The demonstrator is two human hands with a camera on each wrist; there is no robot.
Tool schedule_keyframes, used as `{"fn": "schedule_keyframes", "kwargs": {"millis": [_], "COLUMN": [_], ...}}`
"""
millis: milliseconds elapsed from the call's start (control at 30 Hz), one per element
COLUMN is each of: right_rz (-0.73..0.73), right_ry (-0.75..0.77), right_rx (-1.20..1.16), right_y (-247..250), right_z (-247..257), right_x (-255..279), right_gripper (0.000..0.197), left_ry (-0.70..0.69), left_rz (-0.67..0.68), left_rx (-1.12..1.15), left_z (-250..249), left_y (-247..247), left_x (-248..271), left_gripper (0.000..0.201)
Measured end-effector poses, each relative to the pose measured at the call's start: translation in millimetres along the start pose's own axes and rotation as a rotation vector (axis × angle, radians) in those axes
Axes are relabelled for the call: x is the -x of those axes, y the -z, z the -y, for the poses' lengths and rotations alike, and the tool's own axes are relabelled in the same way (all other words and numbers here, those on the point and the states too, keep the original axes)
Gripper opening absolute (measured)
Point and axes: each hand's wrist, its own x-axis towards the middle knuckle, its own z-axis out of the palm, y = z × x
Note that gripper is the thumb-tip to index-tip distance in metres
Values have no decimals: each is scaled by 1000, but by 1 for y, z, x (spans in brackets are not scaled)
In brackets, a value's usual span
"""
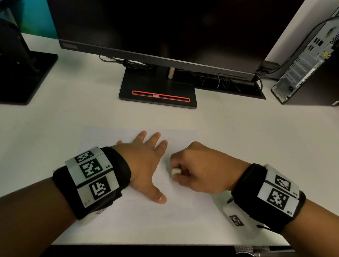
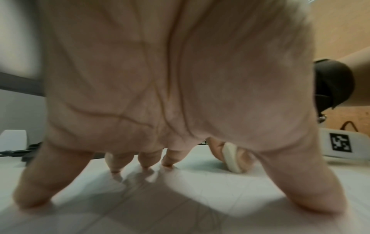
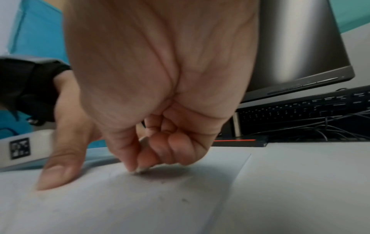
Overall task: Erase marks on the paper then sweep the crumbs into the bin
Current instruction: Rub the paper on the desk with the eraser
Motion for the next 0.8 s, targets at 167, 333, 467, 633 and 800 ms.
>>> {"fn": "schedule_keyframes", "kwargs": {"millis": [167,333,467,633,800], "right_rz": [100,37,102,18,28], "right_ry": [-43,-8,-28,-30,-81], "right_rx": [-33,-33,-45,-34,-57], "right_y": [6,-2,1,-3,-2], "right_z": [-3,1,-2,-6,-8], "right_x": [10,12,18,18,22], "right_gripper": [20,19,18,20,22], "left_ry": [3,2,3,1,-49], "left_rz": [3,6,5,1,-102], "left_rx": [0,-5,-6,-6,-40], "left_z": [-1,-1,-2,-3,-5], "left_y": [1,1,0,1,-6], "left_x": [1,2,4,4,8], "left_gripper": [139,139,142,141,117]}}
